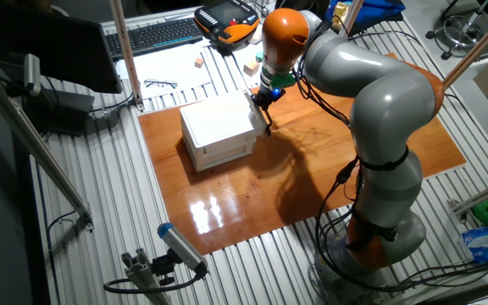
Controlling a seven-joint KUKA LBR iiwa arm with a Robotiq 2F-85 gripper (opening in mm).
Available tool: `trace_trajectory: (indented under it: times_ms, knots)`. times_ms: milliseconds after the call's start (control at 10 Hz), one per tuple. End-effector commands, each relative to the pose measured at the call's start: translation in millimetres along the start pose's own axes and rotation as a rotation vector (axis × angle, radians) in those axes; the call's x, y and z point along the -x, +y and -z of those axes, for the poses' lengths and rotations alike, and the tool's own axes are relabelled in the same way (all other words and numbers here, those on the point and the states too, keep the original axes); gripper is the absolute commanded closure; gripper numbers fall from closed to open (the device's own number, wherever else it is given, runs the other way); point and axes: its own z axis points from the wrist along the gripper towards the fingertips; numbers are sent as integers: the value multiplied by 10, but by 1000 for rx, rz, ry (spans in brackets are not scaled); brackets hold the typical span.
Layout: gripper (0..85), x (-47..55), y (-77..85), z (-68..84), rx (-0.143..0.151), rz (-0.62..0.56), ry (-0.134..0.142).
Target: Put things in the drawer
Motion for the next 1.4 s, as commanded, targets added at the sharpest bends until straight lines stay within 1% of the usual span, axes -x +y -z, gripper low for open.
trace_trajectory:
  times_ms: [0, 300, 1300]
  knots:
    - [850, -1, 16, 0, 0, -2, 1]
    - [850, -27, 99, -20, 5, -11, 1]
    - [850, -51, 258, -50, 9, -28, 6]
